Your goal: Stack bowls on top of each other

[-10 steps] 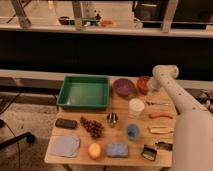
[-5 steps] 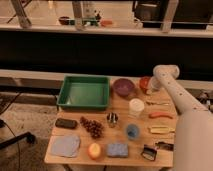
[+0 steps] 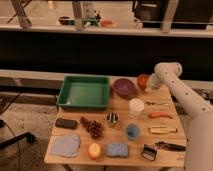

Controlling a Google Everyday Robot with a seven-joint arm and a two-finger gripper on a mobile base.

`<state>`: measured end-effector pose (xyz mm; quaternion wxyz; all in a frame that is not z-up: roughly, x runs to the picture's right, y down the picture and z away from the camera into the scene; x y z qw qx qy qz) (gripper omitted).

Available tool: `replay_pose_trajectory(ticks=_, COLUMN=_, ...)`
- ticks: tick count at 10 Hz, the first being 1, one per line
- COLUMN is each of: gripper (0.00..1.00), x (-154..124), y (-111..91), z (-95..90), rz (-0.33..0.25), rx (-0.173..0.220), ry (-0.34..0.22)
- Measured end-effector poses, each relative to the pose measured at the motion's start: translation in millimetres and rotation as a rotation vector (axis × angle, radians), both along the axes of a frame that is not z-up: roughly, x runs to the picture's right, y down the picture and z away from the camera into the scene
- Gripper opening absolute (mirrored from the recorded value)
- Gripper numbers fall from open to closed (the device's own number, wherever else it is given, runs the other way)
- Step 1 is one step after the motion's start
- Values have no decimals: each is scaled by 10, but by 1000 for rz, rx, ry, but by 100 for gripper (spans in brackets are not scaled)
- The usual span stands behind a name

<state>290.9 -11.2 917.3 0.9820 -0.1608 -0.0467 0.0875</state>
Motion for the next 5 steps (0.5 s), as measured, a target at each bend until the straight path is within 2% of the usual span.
replay_pose_trajectory(ticks=3, gripper=11, x=-129, y=-153, z=-324, rz=-18, rx=65, ry=-33)
replay_pose_trajectory(ticks=5, gripper=11, x=-250, y=-203, z=-474, rz=-34, rx=96, ry=-68)
